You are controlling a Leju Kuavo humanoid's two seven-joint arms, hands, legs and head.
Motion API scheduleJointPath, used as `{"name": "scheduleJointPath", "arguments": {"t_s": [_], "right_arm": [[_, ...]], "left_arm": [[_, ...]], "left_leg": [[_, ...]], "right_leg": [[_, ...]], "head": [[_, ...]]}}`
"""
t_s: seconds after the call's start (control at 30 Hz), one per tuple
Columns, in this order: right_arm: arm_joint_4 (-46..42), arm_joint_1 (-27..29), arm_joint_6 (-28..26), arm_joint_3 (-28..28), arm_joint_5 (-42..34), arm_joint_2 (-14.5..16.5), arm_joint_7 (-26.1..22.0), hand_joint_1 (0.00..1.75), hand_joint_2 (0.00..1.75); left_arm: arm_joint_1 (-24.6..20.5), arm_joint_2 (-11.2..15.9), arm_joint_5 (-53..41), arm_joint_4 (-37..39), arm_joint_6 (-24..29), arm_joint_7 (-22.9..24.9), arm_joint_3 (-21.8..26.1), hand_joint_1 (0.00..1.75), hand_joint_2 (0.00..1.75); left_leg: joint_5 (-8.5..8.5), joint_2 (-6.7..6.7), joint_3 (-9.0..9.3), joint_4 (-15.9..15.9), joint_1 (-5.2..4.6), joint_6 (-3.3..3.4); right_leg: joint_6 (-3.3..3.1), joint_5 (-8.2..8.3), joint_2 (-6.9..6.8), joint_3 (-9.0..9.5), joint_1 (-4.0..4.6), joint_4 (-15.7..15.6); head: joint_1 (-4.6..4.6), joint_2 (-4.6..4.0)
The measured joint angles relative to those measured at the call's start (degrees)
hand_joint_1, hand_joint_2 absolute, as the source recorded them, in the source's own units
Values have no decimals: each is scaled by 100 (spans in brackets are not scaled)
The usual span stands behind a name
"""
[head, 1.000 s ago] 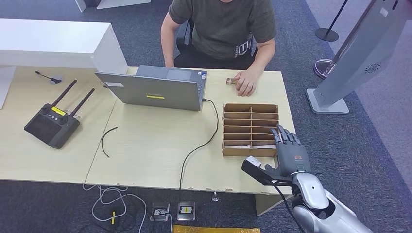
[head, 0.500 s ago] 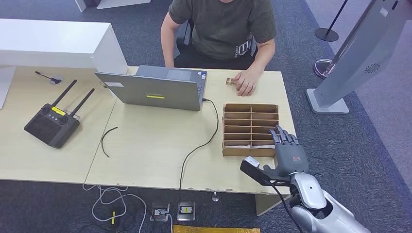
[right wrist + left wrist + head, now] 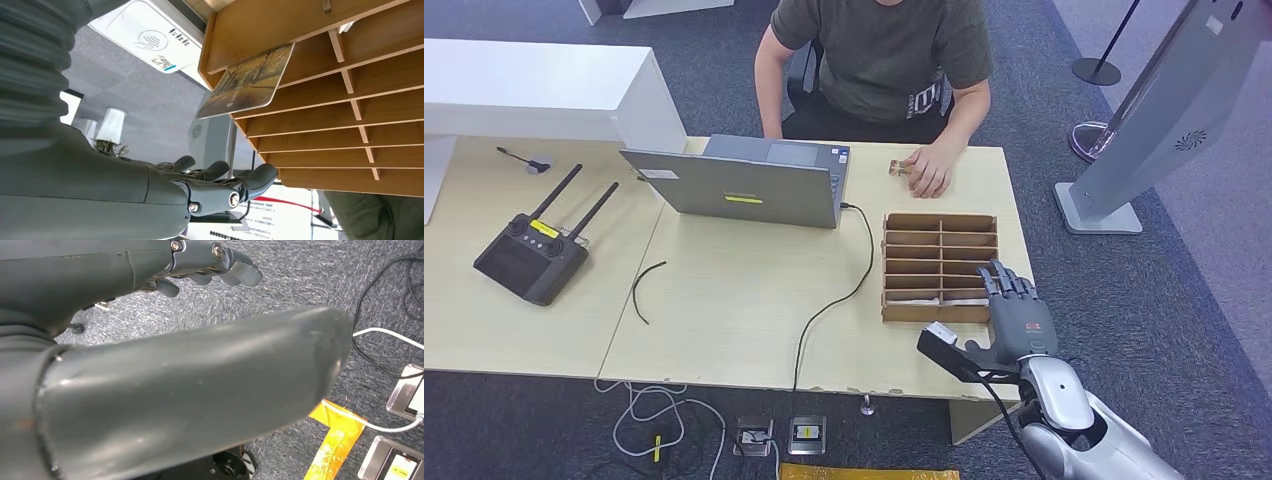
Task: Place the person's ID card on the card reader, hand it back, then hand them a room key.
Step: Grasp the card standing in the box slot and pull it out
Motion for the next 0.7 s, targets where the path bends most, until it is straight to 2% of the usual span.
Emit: {"name": "scheduleJointPath", "arguments": {"t_s": [0.5, 0.7], "right_arm": [[22, 1, 12, 22, 35, 21, -9, 0, 175], [156, 0, 19, 33, 112, 134, -160, 0, 175]], "left_arm": [[-16, 2, 29, 0, 2, 0, -21, 0, 0], [-34, 1, 106, -2, 4, 0, -140, 0, 0]], "left_leg": [[0, 0, 0, 0, 0, 0], [0, 0, 0, 0, 0, 0]], "right_leg": [[0, 0, 0, 0, 0, 0], [0, 0, 0, 0, 0, 0]], "head": [[0, 0], [0, 0]]}}
